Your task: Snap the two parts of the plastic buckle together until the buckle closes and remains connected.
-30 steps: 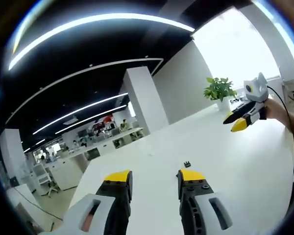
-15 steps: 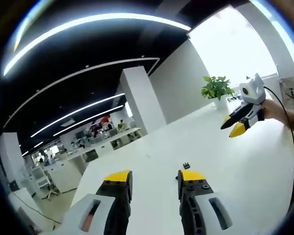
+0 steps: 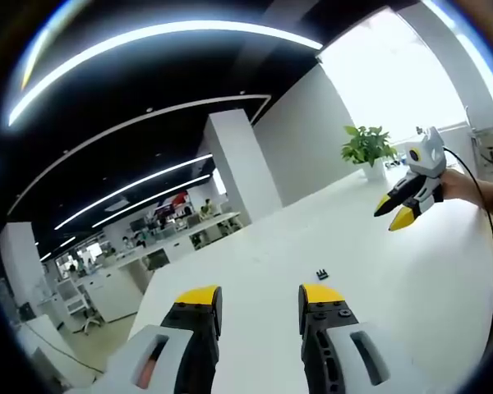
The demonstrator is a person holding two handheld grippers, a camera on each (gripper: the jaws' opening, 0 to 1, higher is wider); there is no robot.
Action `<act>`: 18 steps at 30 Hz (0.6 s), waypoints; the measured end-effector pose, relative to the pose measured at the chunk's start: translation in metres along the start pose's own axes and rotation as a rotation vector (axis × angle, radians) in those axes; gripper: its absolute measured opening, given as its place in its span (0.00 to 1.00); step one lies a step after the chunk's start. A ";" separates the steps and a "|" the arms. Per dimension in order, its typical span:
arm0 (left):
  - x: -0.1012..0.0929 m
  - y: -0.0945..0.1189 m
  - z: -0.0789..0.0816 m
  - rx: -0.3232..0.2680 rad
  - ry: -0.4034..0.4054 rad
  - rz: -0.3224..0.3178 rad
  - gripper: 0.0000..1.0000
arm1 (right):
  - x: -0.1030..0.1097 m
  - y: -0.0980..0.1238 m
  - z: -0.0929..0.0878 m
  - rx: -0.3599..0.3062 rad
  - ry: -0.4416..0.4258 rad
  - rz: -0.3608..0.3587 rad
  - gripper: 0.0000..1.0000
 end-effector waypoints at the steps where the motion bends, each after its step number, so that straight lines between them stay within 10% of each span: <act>1: 0.000 0.000 0.000 0.001 -0.001 0.001 0.37 | 0.000 -0.001 0.000 0.001 -0.002 0.001 0.34; 18: 0.001 -0.006 0.002 0.027 -0.038 -0.027 0.38 | -0.020 -0.010 -0.006 0.018 -0.040 -0.026 0.33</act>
Point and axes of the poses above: the point that each gripper's makers call its tool centre point, and the gripper's own axes: y roughly backward along the fingers, x roughly to its left, z roughly out of its top, the point moved 9 cm from there along y, roughly backward along the fingers, and after that the axes turned 4 degrees about -x, right-handed, at the moved point
